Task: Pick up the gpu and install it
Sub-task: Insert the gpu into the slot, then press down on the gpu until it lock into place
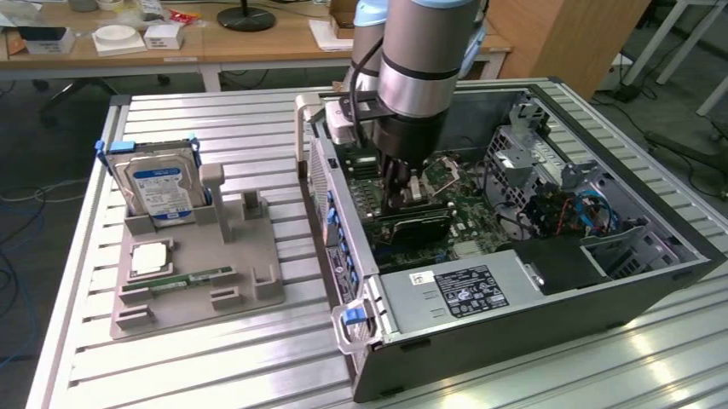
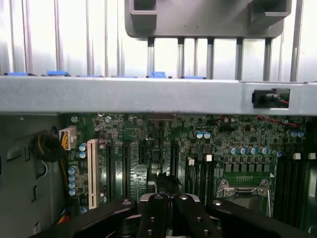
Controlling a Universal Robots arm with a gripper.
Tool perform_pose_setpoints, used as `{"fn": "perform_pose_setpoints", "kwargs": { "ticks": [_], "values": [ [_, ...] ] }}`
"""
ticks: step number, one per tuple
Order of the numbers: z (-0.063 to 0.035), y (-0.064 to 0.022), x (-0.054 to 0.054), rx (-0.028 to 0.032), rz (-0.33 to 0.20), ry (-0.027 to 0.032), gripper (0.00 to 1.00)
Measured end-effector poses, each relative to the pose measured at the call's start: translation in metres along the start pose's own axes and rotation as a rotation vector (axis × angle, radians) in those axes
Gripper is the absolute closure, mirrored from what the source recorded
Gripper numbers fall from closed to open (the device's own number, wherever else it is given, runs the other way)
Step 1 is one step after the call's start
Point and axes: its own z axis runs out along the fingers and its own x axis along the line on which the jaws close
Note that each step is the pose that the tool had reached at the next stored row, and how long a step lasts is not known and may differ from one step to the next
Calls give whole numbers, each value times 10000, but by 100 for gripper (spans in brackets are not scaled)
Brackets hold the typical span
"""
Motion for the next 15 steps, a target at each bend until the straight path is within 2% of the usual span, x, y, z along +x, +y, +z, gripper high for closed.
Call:
{"fn": "perform_pose_setpoints", "kwargs": {
  "ticks": [3,7,15],
  "values": [
    [4,31,0,-4,-108,-8,90],
    [10,37,1,-21,-499,-21,90],
    [11,38,1,-21,-510,-23,90]
  ]
}}
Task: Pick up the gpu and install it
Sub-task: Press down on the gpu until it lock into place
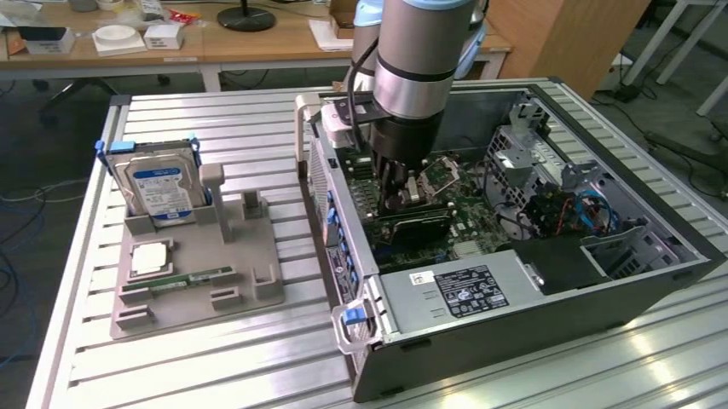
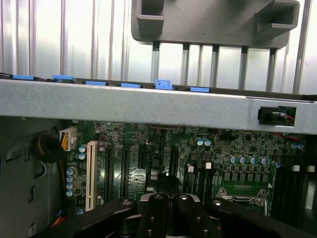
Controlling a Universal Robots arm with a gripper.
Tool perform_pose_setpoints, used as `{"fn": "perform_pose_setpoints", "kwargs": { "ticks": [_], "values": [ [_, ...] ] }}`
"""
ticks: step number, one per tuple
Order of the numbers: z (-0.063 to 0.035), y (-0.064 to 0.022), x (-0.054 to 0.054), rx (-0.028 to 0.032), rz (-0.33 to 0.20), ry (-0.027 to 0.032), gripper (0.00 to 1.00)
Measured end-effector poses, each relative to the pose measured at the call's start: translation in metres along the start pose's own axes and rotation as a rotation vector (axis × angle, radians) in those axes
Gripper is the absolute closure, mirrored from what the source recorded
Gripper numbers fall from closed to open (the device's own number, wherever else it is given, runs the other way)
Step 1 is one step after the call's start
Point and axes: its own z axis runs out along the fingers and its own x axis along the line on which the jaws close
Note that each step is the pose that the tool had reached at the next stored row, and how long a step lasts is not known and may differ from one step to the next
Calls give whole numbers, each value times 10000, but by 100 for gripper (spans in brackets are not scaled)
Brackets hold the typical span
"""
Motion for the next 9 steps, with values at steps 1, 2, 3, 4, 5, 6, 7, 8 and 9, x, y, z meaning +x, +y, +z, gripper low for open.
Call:
{"fn": "perform_pose_setpoints", "kwargs": {
  "ticks": [1,2,3,4,5,6,7,8,9],
  "values": [
    [0,0,0,0,0,0,90],
    [0,0,0,1,0,-1,90],
    [0,0,0,0,0,0,90],
    [0,0,0,0,0,0,90],
    [0,0,0,0,0,0,90],
    [0,0,0,0,-1,-1,90],
    [0,6,-1,1,0,-4,90],
    [-1,30,-1,1,0,-11,90],
    [-2,51,-2,1,0,-13,90]
  ]
}}
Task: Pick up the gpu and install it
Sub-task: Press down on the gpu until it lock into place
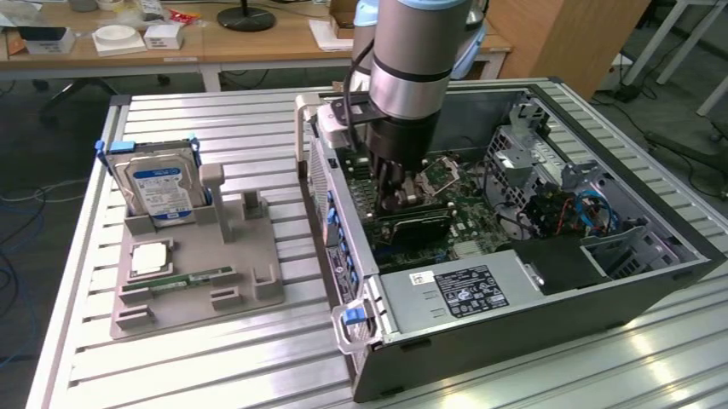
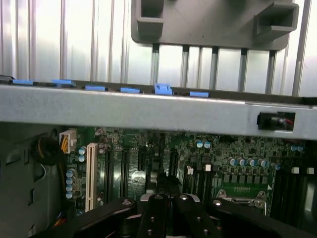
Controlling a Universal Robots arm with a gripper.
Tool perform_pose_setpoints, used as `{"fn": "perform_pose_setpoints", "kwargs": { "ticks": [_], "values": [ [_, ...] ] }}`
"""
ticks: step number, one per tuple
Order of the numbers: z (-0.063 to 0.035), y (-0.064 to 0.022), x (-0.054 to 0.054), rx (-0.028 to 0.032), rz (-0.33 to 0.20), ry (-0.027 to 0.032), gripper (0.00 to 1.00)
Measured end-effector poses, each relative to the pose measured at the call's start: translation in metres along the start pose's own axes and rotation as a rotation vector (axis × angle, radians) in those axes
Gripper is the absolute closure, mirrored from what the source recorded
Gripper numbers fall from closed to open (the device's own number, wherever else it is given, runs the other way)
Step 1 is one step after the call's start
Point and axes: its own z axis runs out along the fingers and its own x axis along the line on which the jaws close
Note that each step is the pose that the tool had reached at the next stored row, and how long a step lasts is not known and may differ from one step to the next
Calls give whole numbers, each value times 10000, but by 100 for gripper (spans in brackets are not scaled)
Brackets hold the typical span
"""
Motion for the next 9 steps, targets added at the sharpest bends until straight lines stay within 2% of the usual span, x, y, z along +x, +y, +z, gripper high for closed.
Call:
{"fn": "perform_pose_setpoints", "kwargs": {
  "ticks": [2,6,9],
  "values": [
    [-1,36,-2,-8,1,-4,90],
    [-2,61,-1,-99,4,-7,90],
    [-4,120,-4,-113,6,-7,90]
  ]
}}
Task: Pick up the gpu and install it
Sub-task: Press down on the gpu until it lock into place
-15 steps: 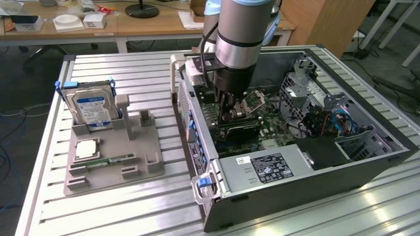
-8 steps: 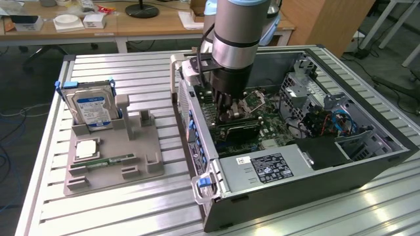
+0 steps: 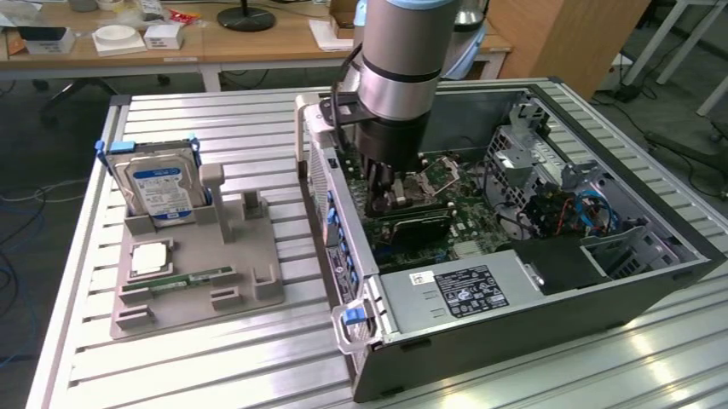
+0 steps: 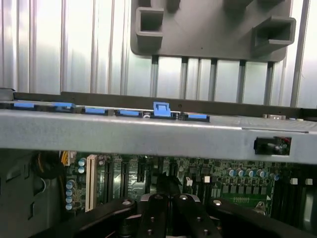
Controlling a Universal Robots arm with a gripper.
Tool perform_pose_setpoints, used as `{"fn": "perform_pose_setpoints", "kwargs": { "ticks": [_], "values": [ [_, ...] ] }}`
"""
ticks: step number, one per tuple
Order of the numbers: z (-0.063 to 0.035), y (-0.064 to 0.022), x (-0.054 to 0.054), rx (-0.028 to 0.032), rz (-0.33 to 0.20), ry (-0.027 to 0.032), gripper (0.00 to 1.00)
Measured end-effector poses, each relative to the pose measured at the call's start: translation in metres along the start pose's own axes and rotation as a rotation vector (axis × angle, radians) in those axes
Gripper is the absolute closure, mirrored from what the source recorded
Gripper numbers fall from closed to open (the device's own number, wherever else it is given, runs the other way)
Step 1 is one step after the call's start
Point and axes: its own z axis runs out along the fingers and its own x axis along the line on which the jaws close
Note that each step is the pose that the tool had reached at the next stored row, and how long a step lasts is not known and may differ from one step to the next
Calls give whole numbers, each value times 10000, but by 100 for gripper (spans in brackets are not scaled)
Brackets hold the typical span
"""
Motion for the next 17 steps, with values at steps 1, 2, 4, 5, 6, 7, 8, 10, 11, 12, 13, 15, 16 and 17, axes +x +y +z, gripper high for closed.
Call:
{"fn": "perform_pose_setpoints", "kwargs": {
  "ticks": [1,2,4,5,6,7,8,10,11,12,13,15,16,17],
  "values": [
    [-1,25,-1,-1,-1,1,90],
    [-1,43,-2,0,-1,0,90],
    [-1,75,-3,0,-1,-1,90],
    [-1,86,-4,1,-1,-1,90],
    [-1,100,-4,0,-1,0,90],
    [-1,113,-5,0,-1,-1,90],
    [-1,122,-5,-1,-1,-1,90],
    [-1,134,-6,-3,0,-2,90],
    [0,139,-6,-6,-1,-2,90],
    [-1,144,-6,-9,0,0,90],
    [0,149,-6,-11,-1,-1,90],
    [0,161,-6,-16,0,-1,90],
    [0,167,-7,-18,0,-1,90],
    [0,172,-7,-20,0,-2,90]
  ]
}}
